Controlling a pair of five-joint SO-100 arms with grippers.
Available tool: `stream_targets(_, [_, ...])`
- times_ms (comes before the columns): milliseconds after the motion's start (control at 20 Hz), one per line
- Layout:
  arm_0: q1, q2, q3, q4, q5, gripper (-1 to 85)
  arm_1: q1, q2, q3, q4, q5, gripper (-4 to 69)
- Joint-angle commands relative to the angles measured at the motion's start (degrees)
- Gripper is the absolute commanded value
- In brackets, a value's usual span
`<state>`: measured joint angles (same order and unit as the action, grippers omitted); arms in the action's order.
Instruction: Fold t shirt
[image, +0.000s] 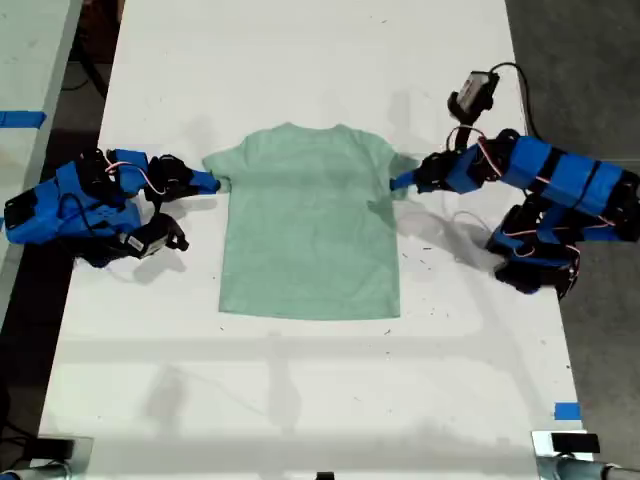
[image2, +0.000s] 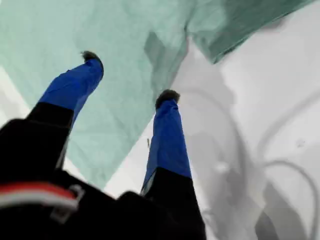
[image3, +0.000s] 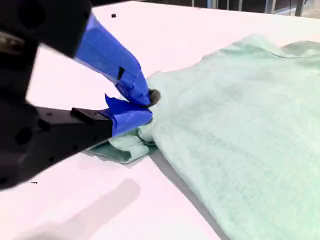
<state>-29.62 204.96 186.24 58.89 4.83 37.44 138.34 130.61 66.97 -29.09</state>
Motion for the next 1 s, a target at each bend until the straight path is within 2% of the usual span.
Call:
stream_targets(0, [1.85, 0.44, 2.46, -0.7, 0.44, -0.3, 16.0, -3.87, -0.44, -10.55, -3.25, 23.7])
stream_targets(150, [0.97, 0.44, 2.46, -0.7, 1.32, -0.3, 23.55, -13.01, 5.01, -23.82, -3.6, 21.1])
stream_targets(250, [0.88, 0.44, 2.46, -0.7, 1.41, -0.3, 24.61, -23.82, 5.01, -31.11, -2.46, 20.2])
stream_targets(300, [1.05, 0.44, 2.46, -0.7, 1.41, -0.3, 24.35, -28.65, 3.69, -32.87, -0.35, 18.7])
stream_targets(400, [1.32, 0.44, 2.46, -0.7, 1.41, -0.3, 21.53, -33.75, 0.44, -35.16, 1.23, 18.0])
stream_targets(750, [1.23, 0.44, 2.46, -0.7, 1.41, -0.3, 14.41, -35.07, -2.02, -36.47, 4.83, 17.5])
stream_targets(800, [1.32, 0.44, 2.46, -0.7, 1.41, -0.3, 12.83, -34.98, -2.02, -36.74, 5.1, 15.1])
stream_targets(850, [1.32, 0.44, 2.46, -0.7, 1.41, -0.3, 11.25, -34.72, -1.76, -37.0, 5.54, 1.2])
stream_targets(950, [1.41, 0.44, 2.46, -0.7, 1.41, -0.3, 8.88, -33.4, -1.67, -36.39, 4.57, 1.8])
